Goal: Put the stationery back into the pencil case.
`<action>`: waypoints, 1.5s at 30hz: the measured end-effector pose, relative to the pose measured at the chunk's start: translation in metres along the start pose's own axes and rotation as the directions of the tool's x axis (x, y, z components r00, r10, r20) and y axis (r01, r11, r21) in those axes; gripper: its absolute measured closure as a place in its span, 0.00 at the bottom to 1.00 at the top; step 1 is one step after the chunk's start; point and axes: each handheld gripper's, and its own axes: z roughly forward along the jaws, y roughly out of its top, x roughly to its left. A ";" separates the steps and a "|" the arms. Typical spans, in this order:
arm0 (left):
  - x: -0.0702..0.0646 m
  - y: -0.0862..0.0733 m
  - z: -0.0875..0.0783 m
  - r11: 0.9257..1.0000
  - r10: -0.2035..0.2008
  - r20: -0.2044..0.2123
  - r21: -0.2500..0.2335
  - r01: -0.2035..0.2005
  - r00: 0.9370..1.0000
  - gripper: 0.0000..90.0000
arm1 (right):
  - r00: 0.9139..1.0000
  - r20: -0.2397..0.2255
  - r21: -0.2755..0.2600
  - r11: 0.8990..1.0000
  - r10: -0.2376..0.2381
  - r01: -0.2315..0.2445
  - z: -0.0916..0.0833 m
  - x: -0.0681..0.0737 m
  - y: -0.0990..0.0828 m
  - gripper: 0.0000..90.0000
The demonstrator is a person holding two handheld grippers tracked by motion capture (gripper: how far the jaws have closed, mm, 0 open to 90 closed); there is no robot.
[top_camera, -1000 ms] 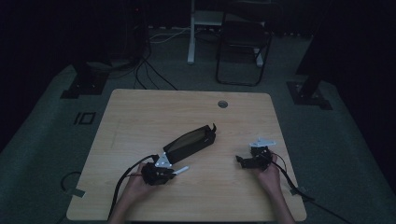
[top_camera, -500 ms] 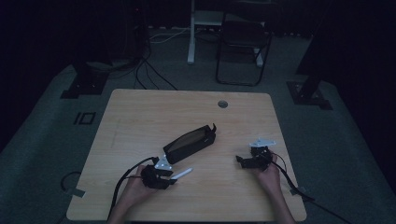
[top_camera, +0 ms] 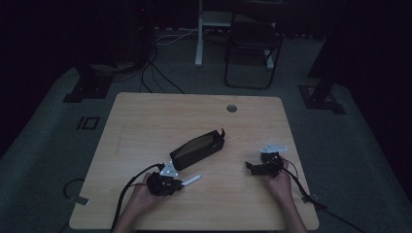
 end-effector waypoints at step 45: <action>-0.008 0.014 -0.030 0.988 0.003 -0.047 -0.153 -0.010 0.999 0.87 | 1.000 0.000 0.000 1.000 0.000 0.000 0.000 0.000 0.000 0.13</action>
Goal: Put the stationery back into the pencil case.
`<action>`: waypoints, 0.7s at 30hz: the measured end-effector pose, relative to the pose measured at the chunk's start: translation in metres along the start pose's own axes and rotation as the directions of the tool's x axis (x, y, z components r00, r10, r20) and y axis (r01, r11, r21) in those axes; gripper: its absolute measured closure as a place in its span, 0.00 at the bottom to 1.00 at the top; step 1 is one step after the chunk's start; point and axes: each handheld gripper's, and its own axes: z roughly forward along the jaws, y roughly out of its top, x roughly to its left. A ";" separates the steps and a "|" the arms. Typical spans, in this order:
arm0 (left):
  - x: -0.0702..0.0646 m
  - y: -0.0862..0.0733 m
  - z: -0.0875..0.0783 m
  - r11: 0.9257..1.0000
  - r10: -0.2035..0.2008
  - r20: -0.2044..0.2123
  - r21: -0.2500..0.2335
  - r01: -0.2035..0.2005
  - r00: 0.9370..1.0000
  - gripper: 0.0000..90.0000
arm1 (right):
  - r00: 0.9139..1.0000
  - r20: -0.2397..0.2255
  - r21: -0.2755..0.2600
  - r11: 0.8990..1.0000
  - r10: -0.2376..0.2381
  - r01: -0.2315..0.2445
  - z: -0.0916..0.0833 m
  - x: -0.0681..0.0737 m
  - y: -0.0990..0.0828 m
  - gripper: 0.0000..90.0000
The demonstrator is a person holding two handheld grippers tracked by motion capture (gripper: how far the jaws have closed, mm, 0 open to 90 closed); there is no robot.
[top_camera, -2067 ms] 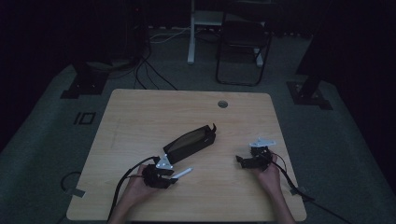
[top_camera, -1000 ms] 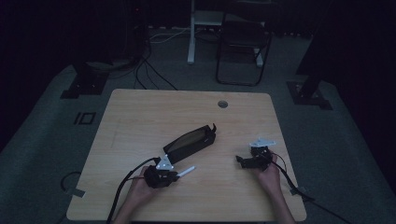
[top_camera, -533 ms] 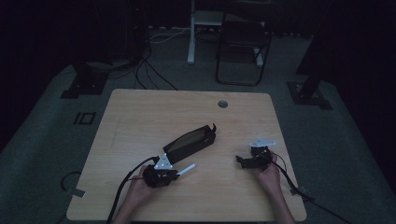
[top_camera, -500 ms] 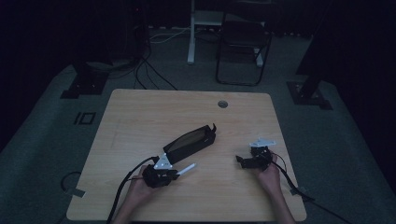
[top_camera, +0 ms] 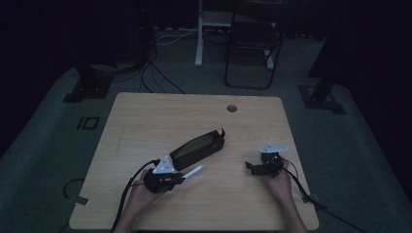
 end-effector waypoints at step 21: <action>-0.005 0.025 -0.019 0.997 0.081 -0.004 -0.019 -0.081 0.997 0.87 | 1.000 0.000 0.000 1.000 0.000 0.000 0.000 0.000 0.000 0.13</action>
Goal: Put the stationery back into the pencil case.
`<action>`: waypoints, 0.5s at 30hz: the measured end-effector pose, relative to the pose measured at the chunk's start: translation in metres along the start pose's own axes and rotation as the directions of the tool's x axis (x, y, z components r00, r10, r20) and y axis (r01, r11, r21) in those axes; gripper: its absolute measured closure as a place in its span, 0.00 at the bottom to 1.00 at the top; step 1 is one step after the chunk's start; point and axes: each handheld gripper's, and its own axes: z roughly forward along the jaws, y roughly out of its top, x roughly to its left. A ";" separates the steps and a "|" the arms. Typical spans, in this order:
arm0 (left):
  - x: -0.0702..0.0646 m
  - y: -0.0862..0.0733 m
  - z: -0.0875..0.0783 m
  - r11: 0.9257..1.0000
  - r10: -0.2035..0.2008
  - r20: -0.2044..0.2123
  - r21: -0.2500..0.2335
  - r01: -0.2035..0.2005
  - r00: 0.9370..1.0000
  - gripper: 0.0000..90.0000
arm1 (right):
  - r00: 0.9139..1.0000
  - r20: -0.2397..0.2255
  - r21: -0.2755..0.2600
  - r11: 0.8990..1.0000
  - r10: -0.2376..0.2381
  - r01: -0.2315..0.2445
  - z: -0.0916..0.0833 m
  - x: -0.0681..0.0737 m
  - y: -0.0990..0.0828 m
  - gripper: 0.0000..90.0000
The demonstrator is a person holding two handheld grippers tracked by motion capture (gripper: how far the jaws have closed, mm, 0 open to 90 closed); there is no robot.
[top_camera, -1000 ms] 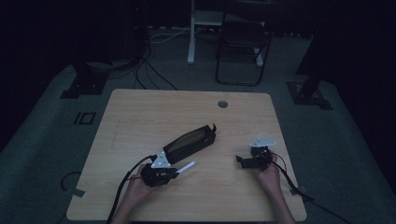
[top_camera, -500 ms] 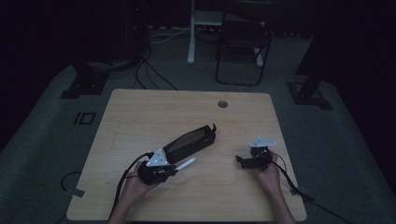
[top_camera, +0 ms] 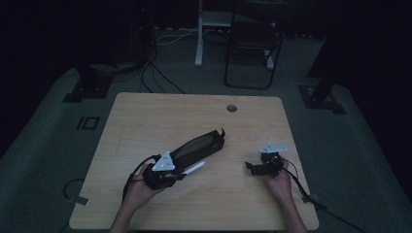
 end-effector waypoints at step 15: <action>-0.001 0.013 -0.010 0.999 0.038 0.009 -0.009 -0.038 0.999 0.87 | 1.000 0.000 0.000 1.000 0.000 0.000 0.000 0.000 0.000 0.13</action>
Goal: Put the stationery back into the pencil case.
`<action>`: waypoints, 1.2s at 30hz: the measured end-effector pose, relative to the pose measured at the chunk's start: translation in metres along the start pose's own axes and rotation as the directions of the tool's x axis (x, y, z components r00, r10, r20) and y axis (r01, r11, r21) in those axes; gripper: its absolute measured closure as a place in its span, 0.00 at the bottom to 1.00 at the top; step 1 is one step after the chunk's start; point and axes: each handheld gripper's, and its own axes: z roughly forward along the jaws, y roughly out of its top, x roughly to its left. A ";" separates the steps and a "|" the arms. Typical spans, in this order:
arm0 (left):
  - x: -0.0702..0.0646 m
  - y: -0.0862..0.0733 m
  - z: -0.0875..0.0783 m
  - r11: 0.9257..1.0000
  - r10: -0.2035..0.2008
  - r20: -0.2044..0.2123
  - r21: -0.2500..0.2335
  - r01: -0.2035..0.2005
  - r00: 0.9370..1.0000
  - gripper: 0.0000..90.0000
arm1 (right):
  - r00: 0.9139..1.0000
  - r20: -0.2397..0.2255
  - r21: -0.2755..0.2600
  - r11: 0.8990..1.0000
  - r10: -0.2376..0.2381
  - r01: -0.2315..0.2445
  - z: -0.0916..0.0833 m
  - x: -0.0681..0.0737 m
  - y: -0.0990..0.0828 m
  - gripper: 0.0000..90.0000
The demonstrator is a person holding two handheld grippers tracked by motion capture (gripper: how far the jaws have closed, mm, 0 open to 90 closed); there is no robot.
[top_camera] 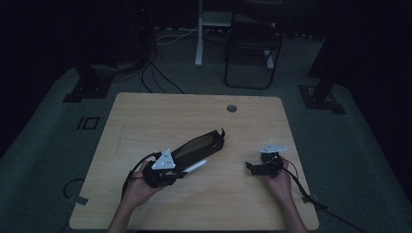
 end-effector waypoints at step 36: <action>0.002 0.017 -0.016 0.999 0.029 -0.007 -0.025 -0.029 1.000 0.87 | 1.000 0.000 0.000 1.000 0.000 0.000 0.000 0.000 0.000 0.13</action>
